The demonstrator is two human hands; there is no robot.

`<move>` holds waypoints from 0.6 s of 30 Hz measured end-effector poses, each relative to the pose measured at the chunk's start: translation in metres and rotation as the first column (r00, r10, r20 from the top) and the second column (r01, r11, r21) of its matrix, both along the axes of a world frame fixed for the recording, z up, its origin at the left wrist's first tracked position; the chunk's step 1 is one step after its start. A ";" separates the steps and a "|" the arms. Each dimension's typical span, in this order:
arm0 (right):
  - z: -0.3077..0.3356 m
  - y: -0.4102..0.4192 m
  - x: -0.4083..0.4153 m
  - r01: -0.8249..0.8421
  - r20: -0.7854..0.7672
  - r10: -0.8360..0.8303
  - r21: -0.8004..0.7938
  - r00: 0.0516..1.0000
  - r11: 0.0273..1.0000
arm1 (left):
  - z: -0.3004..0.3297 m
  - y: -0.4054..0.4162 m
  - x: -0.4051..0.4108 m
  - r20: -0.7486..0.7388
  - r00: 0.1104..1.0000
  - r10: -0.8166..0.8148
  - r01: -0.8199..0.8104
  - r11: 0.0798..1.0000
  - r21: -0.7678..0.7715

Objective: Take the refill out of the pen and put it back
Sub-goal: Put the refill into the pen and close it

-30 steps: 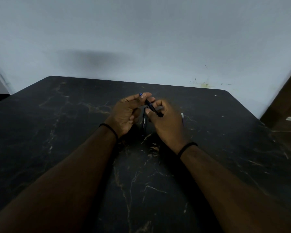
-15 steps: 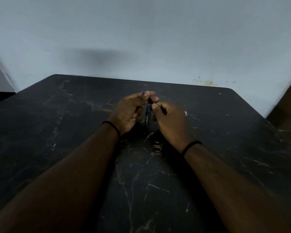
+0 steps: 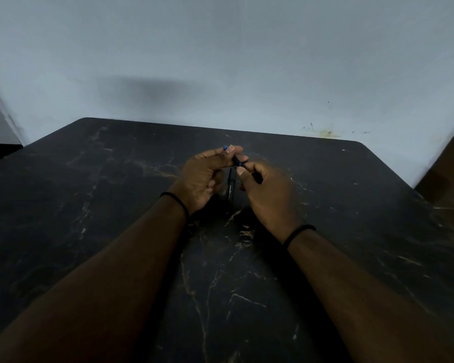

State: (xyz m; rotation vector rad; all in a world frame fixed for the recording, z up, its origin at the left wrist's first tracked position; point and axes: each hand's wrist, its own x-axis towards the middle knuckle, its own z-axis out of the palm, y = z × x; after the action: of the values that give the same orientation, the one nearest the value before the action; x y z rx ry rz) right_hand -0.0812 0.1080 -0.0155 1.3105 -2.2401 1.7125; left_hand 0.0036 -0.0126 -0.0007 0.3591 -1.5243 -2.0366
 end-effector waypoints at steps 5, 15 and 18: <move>-0.001 -0.001 -0.002 -0.027 0.059 0.029 -0.036 0.998 0.999 | 0.001 0.001 -0.001 0.006 1.000 0.015 -0.015 1.000 0.013; 0.008 0.001 0.000 0.033 -0.048 -0.030 0.063 0.998 0.997 | -0.002 0.003 -0.001 -0.010 0.994 0.106 -0.106 0.994 0.008; 0.006 0.002 0.003 0.014 -0.001 -0.014 0.026 1.000 1.000 | -0.004 0.001 0.000 -0.013 0.994 0.110 -0.110 0.994 0.001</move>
State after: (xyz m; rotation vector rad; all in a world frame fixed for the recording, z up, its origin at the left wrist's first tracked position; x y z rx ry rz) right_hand -0.0784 0.1097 -0.0099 1.2971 -2.2729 1.6832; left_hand 0.0032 -0.0118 -0.0043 0.4200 -1.4644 -1.9500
